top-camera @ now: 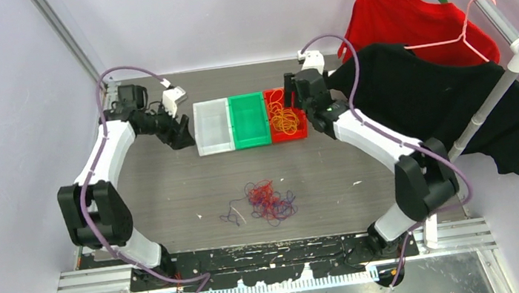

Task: Untangle the cables

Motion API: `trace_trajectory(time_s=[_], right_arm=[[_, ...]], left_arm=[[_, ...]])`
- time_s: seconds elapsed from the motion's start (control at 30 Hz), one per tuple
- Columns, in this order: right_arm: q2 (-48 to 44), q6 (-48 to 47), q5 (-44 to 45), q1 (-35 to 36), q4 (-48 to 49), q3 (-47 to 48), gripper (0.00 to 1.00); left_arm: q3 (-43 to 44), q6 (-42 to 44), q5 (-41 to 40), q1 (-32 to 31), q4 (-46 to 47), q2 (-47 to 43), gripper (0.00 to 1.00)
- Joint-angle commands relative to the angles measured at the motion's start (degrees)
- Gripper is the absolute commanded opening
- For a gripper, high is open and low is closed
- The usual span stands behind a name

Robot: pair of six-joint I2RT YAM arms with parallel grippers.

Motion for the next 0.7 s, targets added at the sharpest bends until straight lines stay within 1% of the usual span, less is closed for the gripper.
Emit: trace_trajectory(time_s=[0.0,0.1,0.2,0.27,0.33,0.4,0.5,0.67], right_arm=[[-8.1,2.0,-1.6,1.2,-2.4,-2.5,0.76],[-13.3,4.3,-5.4,3.9,-4.3,-7.3,0.76],[-17.6,7.5,-11.3,8.5,-5.8,-12.4,0.75],[-19.4,10.4,-16.0,12.7,-5.4,-16.0,0.73],[-20.3,13.9,-20.4,16.2,-3.1,-20.0,0.71],[-19.8,17.3,-25.1,18.7,0.2,-23.2,0.67],[-17.8,20.7,-26.4,21.1,3.2,-26.3,0.62],[-16.9,23.1,-24.7,21.5,6.9,-29.8,0.52]], left_arm=[[2.6,4.0,5.9,-0.8,-14.6,-5.9,0.75],[0.9,3.3,6.9,-5.0,-17.9,-8.0,0.76],[-2.1,0.5,6.5,-11.3,-17.3,-9.8,0.75],[-4.3,-3.0,6.8,-14.9,-14.9,-10.8,0.72],[-5.8,-5.9,7.0,-16.8,-12.4,-11.3,0.69],[-6.5,-8.3,7.3,-18.0,-10.9,-11.0,0.64],[-8.2,-14.2,7.8,-19.5,-8.3,-9.9,0.58],[-12.8,-22.0,5.4,-23.7,-0.4,-9.0,0.55]])
